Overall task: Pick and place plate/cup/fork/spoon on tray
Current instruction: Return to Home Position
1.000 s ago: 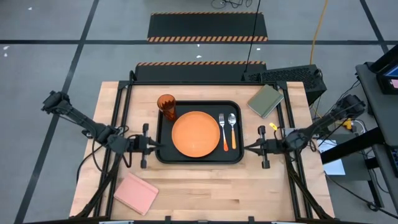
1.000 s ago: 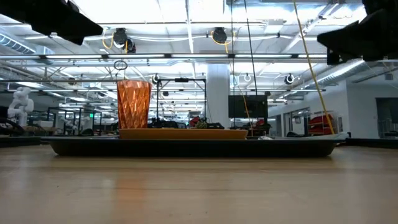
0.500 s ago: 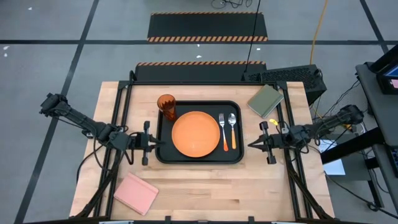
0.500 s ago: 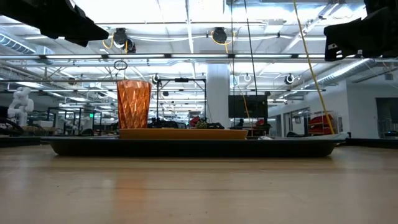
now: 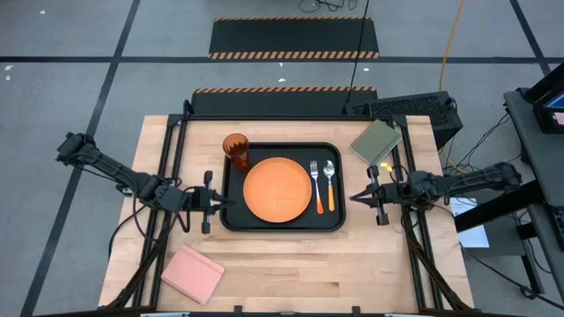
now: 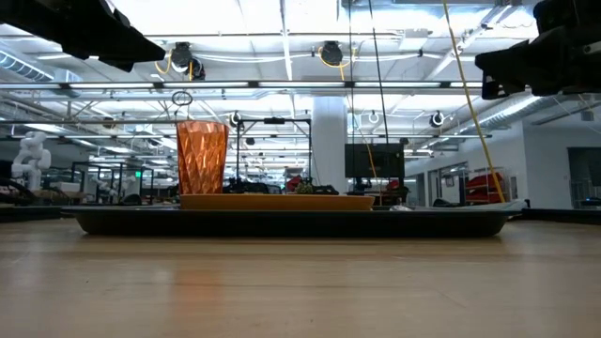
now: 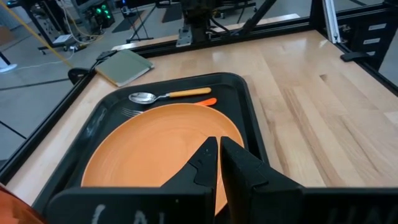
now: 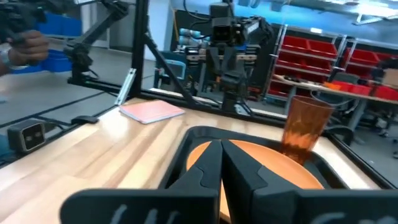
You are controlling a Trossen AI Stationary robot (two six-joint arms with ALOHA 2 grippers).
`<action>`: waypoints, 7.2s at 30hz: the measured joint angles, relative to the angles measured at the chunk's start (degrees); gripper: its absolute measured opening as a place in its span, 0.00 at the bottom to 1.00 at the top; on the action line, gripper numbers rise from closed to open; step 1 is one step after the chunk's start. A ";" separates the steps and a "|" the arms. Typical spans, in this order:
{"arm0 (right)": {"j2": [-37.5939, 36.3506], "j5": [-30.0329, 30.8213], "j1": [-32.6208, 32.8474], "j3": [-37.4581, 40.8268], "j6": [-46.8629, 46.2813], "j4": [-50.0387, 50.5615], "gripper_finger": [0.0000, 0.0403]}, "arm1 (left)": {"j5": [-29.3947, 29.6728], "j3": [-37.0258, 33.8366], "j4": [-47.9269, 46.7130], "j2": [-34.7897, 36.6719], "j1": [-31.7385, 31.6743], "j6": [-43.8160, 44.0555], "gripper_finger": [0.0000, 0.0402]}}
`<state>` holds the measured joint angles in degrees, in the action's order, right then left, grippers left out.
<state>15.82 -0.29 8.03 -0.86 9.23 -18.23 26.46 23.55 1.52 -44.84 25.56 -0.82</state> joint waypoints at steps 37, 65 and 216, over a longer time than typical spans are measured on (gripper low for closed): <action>-15.68 0.31 -2.36 0.00 -3.17 13.68 0.00 | 0.00 0.02 1.74 0.00 0.04 -0.02 0.06; -15.55 3.14 -2.36 0.00 -4.04 15.99 0.00 | -2.87 0.04 3.14 0.00 0.11 -3.45 0.06; -15.55 3.18 -2.37 0.00 -4.04 15.92 0.00 | -24.94 -22.91 -0.81 43.74 -24.15 -6.40 0.06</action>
<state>0.27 2.90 5.66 -0.87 5.19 -2.31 1.52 0.64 0.71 -1.10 1.41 -7.22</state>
